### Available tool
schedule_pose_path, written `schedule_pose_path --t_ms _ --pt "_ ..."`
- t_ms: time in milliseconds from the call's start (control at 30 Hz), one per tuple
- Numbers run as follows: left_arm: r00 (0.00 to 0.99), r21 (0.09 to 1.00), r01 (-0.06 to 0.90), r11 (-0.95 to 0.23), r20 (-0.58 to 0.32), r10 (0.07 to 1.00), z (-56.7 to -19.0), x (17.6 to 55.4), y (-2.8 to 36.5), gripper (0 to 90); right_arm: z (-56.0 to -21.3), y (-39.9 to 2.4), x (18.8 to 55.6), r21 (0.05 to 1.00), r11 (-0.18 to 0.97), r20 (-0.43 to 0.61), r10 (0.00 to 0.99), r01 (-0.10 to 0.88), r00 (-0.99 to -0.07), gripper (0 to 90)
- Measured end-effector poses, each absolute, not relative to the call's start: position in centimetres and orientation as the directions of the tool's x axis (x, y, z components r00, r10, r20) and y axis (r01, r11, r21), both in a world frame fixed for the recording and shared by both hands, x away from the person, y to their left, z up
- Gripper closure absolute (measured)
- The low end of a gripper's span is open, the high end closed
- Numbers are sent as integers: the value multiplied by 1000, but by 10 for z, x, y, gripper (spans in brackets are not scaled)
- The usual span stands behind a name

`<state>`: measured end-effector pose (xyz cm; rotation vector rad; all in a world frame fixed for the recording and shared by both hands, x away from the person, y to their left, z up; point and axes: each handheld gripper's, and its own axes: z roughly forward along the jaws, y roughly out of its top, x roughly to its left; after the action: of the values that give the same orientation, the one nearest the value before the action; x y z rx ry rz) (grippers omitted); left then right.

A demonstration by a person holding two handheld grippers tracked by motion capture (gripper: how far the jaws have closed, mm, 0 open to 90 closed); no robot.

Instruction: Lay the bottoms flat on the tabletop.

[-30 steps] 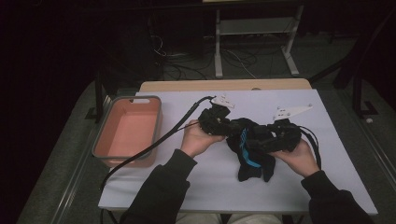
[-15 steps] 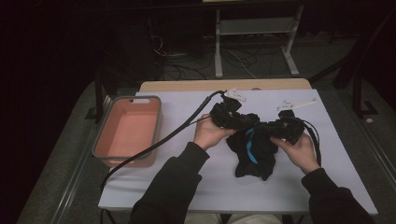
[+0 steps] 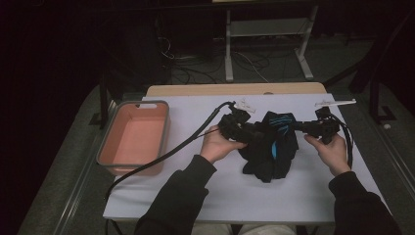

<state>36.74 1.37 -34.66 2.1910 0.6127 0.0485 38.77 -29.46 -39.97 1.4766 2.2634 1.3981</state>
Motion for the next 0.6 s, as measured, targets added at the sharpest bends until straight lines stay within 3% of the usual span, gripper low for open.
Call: schedule_pose_path --t_ms 333,600 --pt "843 687 501 -527 -250 475 -387 358 33 519 -414 -313 393 692 62 408 788 719 -461 806" --pt "842 665 508 -547 -250 478 -406 342 45 516 -422 -322 394 674 47 424 792 737 -439 805"
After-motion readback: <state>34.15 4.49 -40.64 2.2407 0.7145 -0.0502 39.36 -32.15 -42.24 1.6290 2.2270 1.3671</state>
